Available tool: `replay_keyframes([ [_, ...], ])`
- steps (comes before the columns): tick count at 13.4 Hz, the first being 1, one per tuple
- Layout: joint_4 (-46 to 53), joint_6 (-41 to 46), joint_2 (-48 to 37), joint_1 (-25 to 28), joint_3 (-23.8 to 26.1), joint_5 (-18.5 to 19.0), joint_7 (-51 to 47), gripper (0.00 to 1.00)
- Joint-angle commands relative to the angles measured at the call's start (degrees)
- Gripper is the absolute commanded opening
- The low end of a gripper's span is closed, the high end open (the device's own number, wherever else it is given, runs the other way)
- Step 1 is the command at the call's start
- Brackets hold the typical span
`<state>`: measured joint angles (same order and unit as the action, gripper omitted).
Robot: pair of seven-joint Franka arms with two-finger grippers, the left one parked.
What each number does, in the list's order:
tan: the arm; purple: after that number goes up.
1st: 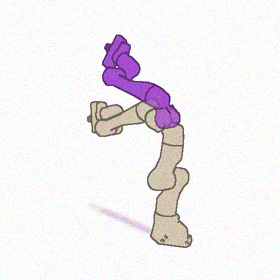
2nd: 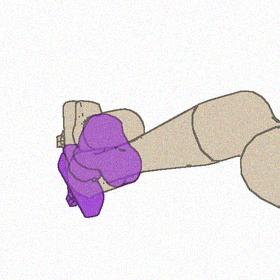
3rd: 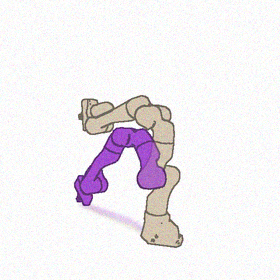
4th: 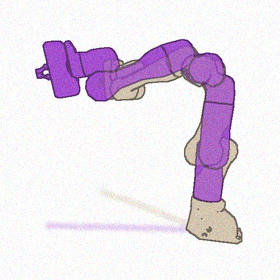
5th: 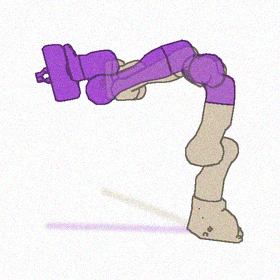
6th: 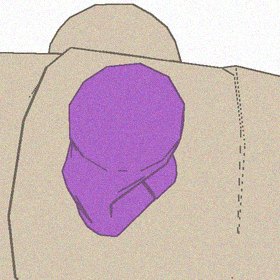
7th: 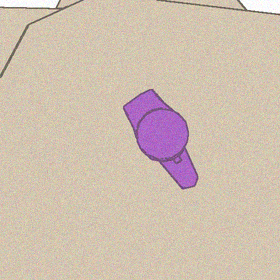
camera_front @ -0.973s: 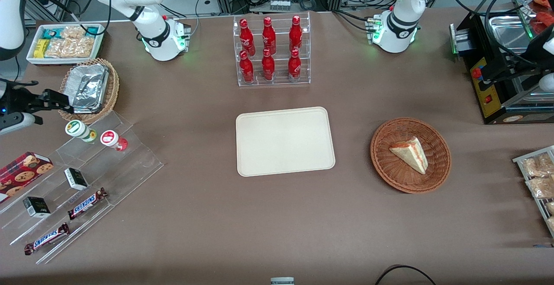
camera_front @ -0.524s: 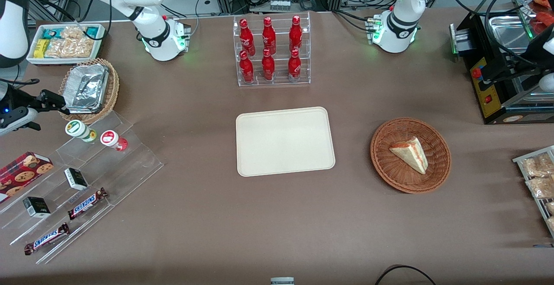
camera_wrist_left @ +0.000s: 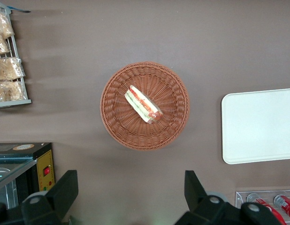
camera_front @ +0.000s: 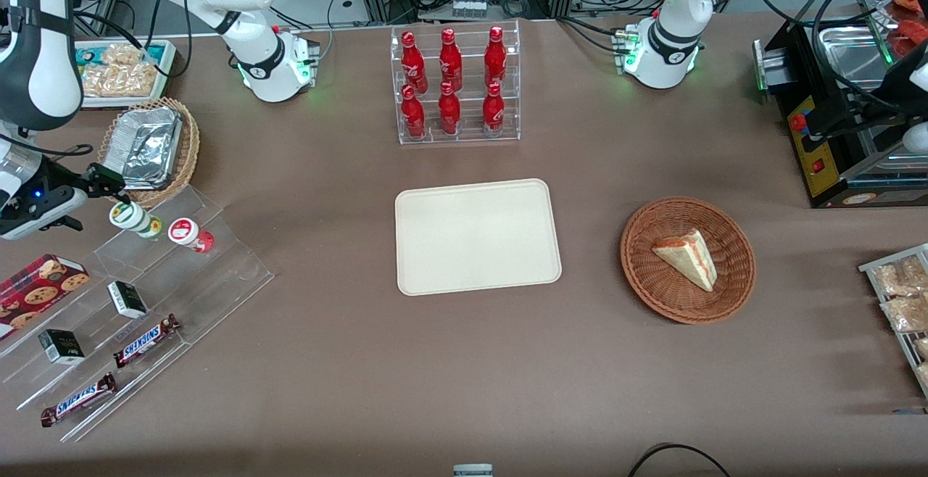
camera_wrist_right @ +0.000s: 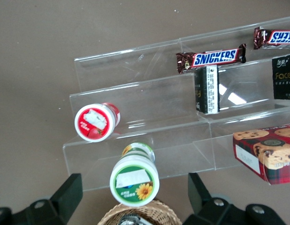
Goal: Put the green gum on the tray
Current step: 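Close the right gripper around the green-labelled gum jar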
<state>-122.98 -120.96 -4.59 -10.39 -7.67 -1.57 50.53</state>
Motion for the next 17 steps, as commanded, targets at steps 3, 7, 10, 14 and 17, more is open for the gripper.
replay_keyframes([
  [3, -5.2, -7.3, -0.5, -0.2, 0.1, 0.8, 0.9, 1.00],
  [7, -6.6, -8.8, -0.1, -0.3, 0.1, 0.8, 1.0, 1.00],
  [10, -7.9, -10.6, 0.3, -1.1, 0.1, 0.8, 2.3, 1.00],
  [14, -9.2, -12.0, 0.7, -2.0, -0.1, 0.7, 2.7, 0.99],
  [17, -9.2, -12.1, 0.9, -2.0, -0.1, 0.3, 2.7, 0.99],
])
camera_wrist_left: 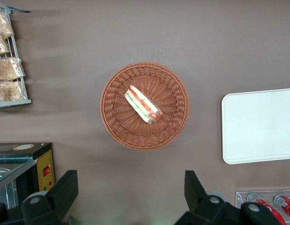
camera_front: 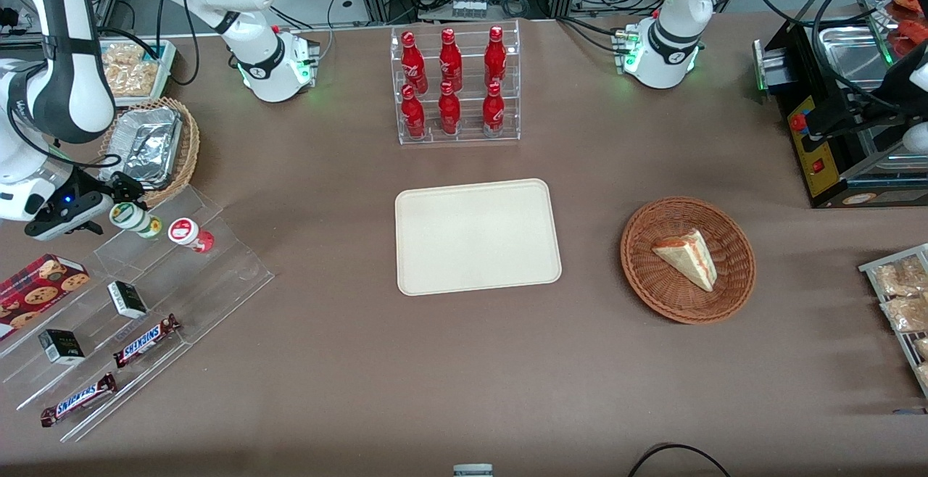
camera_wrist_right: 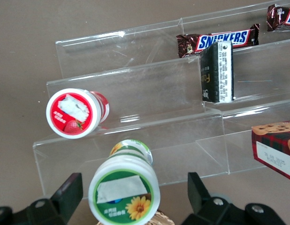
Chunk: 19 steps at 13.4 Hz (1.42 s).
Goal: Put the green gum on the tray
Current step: 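Close the right gripper around the green-labelled gum jar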
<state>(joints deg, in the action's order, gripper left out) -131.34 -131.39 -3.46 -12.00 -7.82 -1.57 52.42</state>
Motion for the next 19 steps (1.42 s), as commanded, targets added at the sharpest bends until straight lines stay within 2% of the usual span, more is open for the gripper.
replay_keyframes([
  [1, -0.8, -1.7, -0.1, -0.4, 0.1, 0.3, 0.8, 0.99],
  [3, -0.8, -1.7, 0.1, -0.4, 0.1, 0.2, 0.8, 0.95],
  [4, -0.8, -1.7, 0.2, -0.4, 0.1, 0.2, 0.8, 0.75],
  [5, -0.8, -1.7, 0.2, -0.3, 0.1, 0.2, 0.8, 0.32],
  [6, -0.7, -1.7, 0.2, -0.2, 0.1, 0.2, 0.8, 0.05],
  [7, -0.6, -1.6, 0.1, -0.1, 0.1, 0.1, 0.8, 0.00],
  [13, 1.3, 2.4, -1.5, 0.1, 0.2, 0.0, 0.4, 0.00],
  [15, 6.9, 10.7, -2.1, 0.7, 0.7, 0.0, 0.0, 0.00],
  [19, 19.4, 27.5, -2.1, 9.1, 0.7, 0.2, -9.1, 0.00],
])
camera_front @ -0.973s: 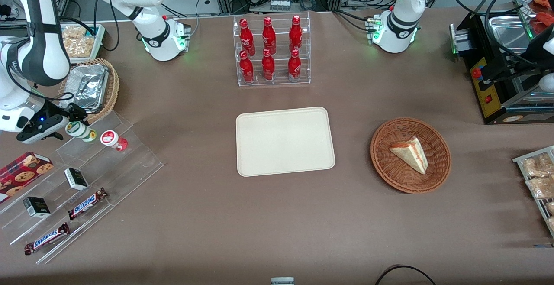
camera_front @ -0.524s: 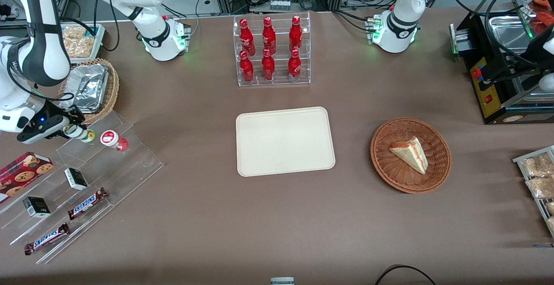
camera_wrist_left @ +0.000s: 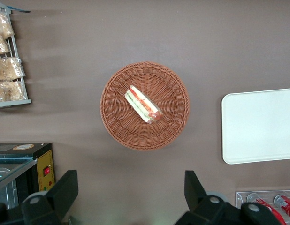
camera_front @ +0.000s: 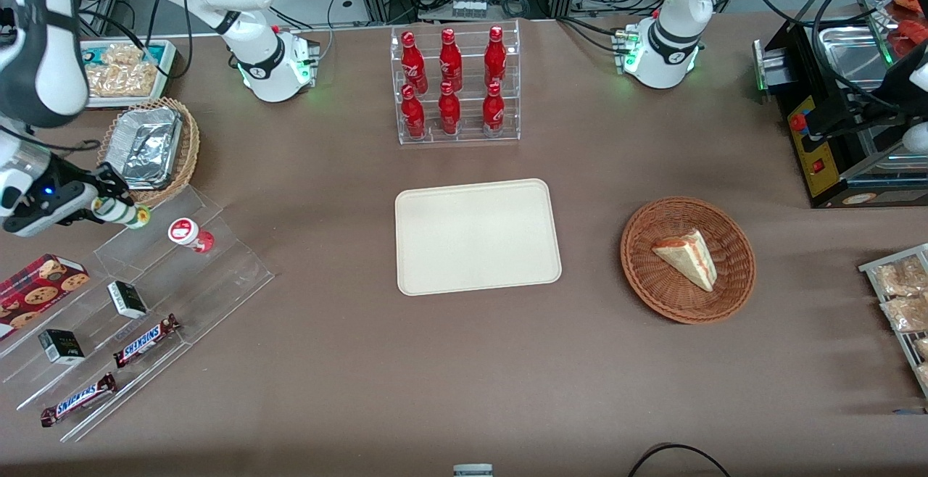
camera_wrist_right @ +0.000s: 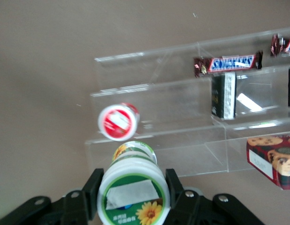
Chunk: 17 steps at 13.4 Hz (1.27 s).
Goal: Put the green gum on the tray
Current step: 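Lift the gum jar and carry it over the cream tray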
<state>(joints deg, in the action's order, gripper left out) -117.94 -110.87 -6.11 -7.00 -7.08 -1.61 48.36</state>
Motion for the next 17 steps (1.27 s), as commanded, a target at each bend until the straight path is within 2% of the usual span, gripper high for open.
replay_keyframes([
  [1, 7.7, 8.9, 0.6, 6.4, 0.0, 0.4, -8.1, 0.00],
  [6, 10.1, 11.2, 1.1, 19.8, 0.0, 0.7, -28.0, 0.00],
  [10, 13.8, 10.6, 5.7, 32.4, 0.0, 0.4, -50.0, 0.00],
  [14, 20.1, 7.9, 13.7, 40.1, 0.0, 0.0, -64.6, 0.00],
  [17, 21.5, 2.7, 18.5, 44.5, 0.0, -0.1, -71.5, 0.00],
])
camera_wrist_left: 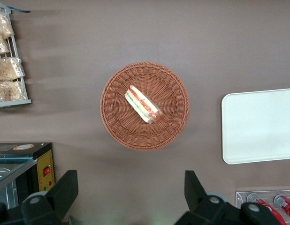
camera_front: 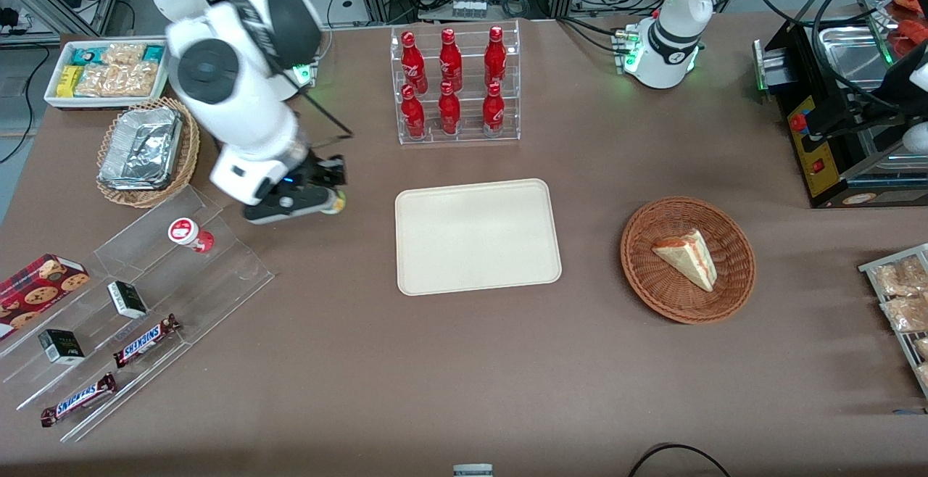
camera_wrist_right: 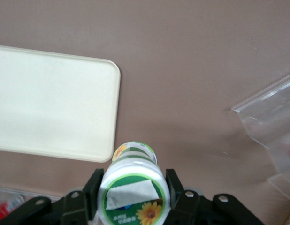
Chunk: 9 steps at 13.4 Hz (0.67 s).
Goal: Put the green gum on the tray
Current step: 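Lift the gum jar and carry it over the cream tray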
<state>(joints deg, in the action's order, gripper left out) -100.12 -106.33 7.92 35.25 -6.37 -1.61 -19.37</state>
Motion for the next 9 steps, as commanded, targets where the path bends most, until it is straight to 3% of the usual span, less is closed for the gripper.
replay_keyframes([
  [1, 3.7, -3.9, 5.9, 3.4, -0.7, -0.2, -5.0, 0.00],
  [9, 12.9, -16.9, 24.5, 13.3, -0.8, -1.8, -21.4, 0.00],
])
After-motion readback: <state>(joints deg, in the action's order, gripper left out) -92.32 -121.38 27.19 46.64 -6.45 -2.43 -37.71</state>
